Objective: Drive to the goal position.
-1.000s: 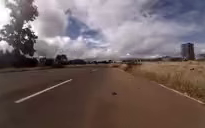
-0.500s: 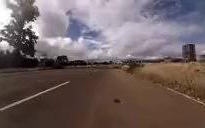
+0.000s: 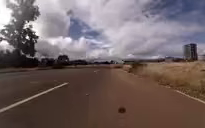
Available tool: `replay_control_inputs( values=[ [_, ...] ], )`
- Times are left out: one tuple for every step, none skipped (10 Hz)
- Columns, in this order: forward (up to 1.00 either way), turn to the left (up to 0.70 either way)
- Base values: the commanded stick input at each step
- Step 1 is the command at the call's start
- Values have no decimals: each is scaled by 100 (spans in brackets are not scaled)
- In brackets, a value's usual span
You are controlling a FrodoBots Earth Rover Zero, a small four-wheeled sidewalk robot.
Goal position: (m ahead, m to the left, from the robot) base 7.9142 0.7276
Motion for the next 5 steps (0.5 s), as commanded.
replay_control_inputs(
  values=[
    [70, 0],
    [70, 0],
    [70, 0],
    [70, 0],
    [70, 0]
  ],
)
